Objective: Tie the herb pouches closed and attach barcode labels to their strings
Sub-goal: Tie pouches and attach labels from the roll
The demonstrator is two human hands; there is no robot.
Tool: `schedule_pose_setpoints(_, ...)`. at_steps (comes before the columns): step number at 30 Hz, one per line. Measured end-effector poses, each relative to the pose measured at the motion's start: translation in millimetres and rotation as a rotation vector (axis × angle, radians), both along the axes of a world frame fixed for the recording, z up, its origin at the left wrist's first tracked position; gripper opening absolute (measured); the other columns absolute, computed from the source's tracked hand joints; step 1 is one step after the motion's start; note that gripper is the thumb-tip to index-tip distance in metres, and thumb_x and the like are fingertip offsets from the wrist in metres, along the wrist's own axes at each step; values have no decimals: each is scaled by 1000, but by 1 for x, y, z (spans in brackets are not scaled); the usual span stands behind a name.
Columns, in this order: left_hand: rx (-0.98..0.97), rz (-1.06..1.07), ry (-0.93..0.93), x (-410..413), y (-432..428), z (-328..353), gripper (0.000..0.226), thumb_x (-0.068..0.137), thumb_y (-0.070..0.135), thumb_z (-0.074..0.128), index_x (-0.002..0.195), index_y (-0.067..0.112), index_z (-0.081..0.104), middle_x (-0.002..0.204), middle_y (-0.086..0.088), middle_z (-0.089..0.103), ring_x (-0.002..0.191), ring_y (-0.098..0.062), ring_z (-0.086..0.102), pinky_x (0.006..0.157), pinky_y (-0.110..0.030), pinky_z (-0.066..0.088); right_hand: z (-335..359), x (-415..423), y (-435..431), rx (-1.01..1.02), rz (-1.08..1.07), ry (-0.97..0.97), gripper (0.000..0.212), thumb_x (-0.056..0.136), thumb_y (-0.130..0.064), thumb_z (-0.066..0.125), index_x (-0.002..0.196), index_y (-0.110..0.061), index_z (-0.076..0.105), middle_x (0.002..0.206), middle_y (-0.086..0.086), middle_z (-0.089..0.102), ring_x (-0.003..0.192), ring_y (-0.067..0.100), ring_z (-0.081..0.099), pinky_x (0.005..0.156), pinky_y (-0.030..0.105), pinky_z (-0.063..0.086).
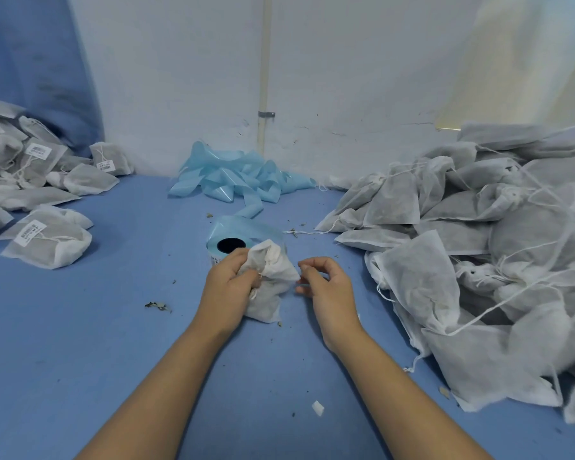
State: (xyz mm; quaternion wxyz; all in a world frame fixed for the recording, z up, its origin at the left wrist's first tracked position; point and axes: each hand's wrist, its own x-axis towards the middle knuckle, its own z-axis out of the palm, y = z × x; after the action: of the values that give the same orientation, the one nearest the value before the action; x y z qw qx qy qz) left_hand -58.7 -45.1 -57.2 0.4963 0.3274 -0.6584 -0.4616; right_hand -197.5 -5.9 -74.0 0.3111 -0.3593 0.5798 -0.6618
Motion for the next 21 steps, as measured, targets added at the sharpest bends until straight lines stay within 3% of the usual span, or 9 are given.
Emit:
schedule_pose_setpoints(3, 2, -83, 16, 1, 0, 0, 22, 61, 10, 46, 76, 14, 62, 72, 10, 55, 67, -3, 48, 60, -11, 38, 0, 0, 1, -34, -10, 0, 16, 92, -7, 57, 101, -19, 64, 93, -10, 64, 73, -3, 64, 70, 16, 52)
schedule_pose_setpoints(7, 18, -125, 40, -1, 3, 0, 17, 59, 8, 47, 68, 15, 61, 62, 14, 54, 61, -2, 46, 56, -10, 37, 1, 1, 2, -28, -17, 12, 29, 90, -7, 57, 113, -25, 58, 114, -8, 61, 102, 3, 59, 89, 23, 50)
schedule_pose_setpoints(11, 75, -134, 52, -2, 2, 1, 19, 57, 8, 48, 46, 22, 55, 50, 14, 47, 51, -1, 42, 48, -10, 34, 0, 1, 3, -58, -28, 141, 32, 92, -6, 57, 120, -23, 58, 120, -12, 58, 107, 0, 55, 86, 11, 45)
schedule_pose_setpoints(14, 90, -147, 49, -3, 1, 0, 18, 56, 8, 48, 43, 21, 49, 47, 14, 42, 47, -1, 38, 45, -11, 31, 0, 1, 2, -72, 14, 162, 33, 94, -7, 56, 124, -21, 57, 117, -15, 56, 103, -12, 50, 81, 0, 41)
schedule_pose_setpoints(18, 98, -126, 54, -2, -1, -3, 9, 56, 9, 49, 51, 12, 41, 48, 9, 39, 48, -3, 36, 45, -13, 29, 0, 2, 2, -43, 49, 150, 33, 94, -6, 56, 124, -18, 58, 113, -12, 59, 101, -6, 56, 87, 10, 46)
schedule_pose_setpoints(21, 109, -127, 52, -3, -1, -3, 8, 56, 9, 49, 52, 12, 42, 49, 8, 41, 49, -4, 37, 45, -13, 30, 1, 3, 1, -44, 43, 116, 25, 92, -5, 57, 111, -21, 62, 107, -6, 64, 98, -2, 60, 86, 16, 49)
